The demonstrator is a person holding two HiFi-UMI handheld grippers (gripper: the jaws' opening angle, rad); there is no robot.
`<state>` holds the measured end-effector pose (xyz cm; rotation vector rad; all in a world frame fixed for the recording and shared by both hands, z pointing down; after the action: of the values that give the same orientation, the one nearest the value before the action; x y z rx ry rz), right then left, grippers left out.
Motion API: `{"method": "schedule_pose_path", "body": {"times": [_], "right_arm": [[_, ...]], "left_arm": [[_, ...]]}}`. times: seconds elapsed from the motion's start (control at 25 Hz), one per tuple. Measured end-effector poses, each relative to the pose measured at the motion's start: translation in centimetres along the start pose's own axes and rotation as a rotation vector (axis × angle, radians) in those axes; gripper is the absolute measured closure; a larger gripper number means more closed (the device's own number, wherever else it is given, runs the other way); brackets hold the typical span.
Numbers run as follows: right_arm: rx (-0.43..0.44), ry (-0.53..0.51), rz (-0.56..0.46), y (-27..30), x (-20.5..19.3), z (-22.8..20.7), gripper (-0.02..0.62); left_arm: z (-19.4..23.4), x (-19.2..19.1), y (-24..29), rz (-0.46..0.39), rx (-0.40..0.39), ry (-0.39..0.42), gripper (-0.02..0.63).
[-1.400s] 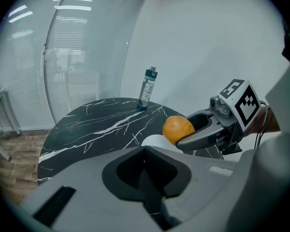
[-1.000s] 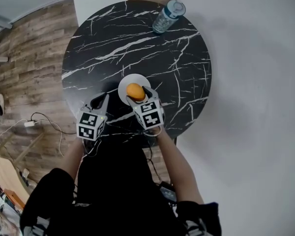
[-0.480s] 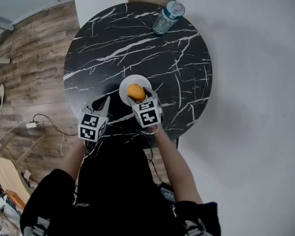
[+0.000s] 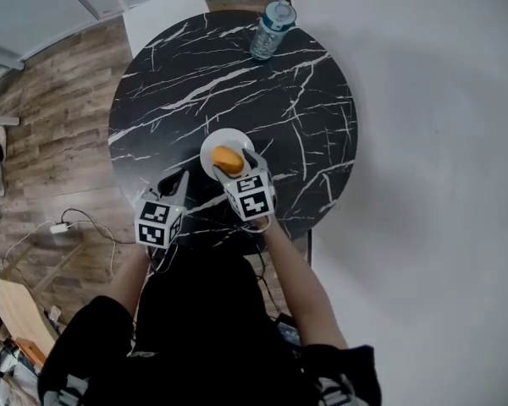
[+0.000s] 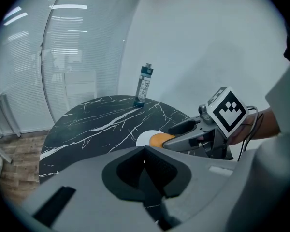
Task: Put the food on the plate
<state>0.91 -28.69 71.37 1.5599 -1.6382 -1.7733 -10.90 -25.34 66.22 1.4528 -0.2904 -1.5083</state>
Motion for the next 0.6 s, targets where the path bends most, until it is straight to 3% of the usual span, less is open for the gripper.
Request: {"method": "schedule_pose_path", "body": {"times": [0.2,0.48,0.6], "right_arm": [[0.034,0.03,-0.131,-2.5,1.1,1.0,0.267],[0.014,0.056,-0.273,-5.6,2.0,2.0,0.271],[0.001,0.072,-0.335,-7.2,2.4,2.6,0.347]], "left_arm": [[-1.0,-0.1,-0.9,-0.011,0.002,0.001,0.607],[-2.1,0.1,-2.4,-0.044,0.022,0.01,0.606],[-2.5,0.8,-3.0,-0.074,0.03,0.025,0.607]]}}
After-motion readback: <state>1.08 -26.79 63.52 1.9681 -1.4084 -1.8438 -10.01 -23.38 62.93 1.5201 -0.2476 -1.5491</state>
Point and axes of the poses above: the fingertips, and each gripper's own axes: y forward along the fingers, z to its left, x out of its top, the point moved 2 cm from there along -y, backward along the fingers, and after that the axes turned 7 degrees about z, right-handed, at the moved point
